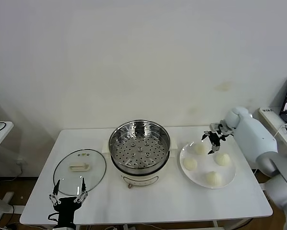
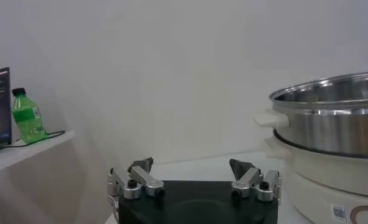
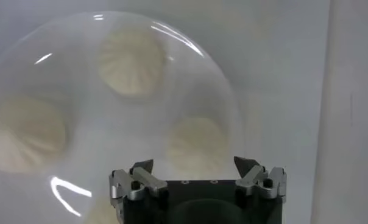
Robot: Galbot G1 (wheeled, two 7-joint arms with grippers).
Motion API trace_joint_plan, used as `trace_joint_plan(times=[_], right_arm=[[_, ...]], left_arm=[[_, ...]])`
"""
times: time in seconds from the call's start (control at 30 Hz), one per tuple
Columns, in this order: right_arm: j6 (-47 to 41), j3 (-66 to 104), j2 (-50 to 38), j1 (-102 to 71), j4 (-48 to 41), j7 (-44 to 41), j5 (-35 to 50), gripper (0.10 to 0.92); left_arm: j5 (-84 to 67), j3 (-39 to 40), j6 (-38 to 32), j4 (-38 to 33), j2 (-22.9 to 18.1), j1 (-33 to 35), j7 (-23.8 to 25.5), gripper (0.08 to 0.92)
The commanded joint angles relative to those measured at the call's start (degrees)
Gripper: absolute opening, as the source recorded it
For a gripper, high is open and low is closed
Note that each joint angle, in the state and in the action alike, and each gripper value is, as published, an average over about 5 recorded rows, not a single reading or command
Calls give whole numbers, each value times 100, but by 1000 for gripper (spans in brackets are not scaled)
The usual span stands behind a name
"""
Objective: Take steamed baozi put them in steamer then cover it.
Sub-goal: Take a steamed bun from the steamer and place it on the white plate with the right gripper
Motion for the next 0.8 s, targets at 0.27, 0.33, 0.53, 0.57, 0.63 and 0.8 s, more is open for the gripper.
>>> trace_joint_plan(times=[0.27,0.33,0.53,0.57,0.63,0.8], right_arm=[[-33,14,258,65,-385,9,-197,817],[-40,23,269,69,-414,13,-217,797],[-49,49,306,77,-504,38,-258,724],[-49,55,314,80,-519,43,-265,712],[-47,64,326,87,-540,56,-277,695],[-34,87,337,99,-577,80,-310,684]], left_arm=[[-74,-40,-6,38,24,-37,0,823],[-75,-37,-8,39,23,-39,0,823],[-89,-34,-26,37,19,-32,0,823],[-91,-34,-30,36,20,-30,0,823],[-93,-35,-35,32,19,-26,-1,823],[-95,-32,-52,22,10,-16,-6,823]])
